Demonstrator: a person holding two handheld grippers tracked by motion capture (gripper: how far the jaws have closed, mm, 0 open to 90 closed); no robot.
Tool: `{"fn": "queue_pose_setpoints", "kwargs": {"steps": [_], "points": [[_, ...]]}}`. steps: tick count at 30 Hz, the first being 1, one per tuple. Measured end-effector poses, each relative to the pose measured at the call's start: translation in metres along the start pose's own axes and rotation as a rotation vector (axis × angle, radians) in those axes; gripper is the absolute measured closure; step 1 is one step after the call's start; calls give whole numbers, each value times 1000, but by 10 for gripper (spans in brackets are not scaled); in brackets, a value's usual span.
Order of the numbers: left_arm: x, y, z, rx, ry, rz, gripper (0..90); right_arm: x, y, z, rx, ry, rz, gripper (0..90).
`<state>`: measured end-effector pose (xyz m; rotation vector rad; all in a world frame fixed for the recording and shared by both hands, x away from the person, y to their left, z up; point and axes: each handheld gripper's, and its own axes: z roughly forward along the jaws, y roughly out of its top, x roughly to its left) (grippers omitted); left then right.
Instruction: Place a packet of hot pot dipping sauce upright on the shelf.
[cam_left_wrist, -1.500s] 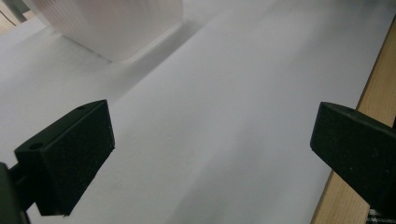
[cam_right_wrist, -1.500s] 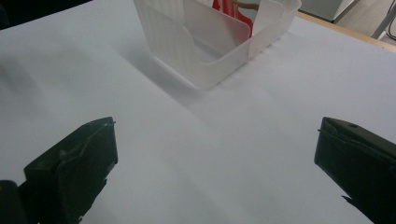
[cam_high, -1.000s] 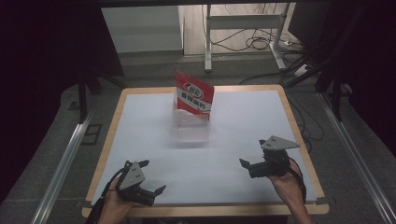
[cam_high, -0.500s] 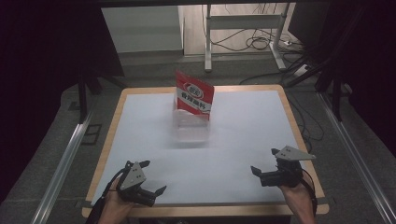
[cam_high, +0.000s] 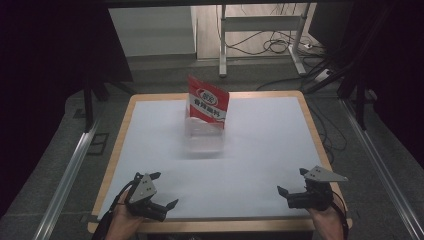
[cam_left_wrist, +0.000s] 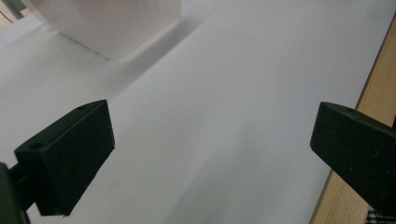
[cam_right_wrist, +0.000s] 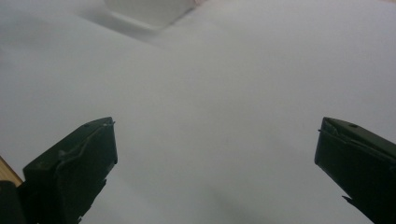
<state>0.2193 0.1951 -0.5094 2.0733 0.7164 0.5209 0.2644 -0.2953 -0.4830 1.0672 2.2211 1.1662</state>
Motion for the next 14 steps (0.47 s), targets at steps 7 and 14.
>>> {"fn": "queue_pose_setpoints", "kwargs": {"steps": [7,14], "points": [[0,0,0,10,-1,9,0,-6,-12,0,60,-22,15,0],[-1,0,1,14,3,8,0,-7,-14,3,78,-27,16,0]]}}
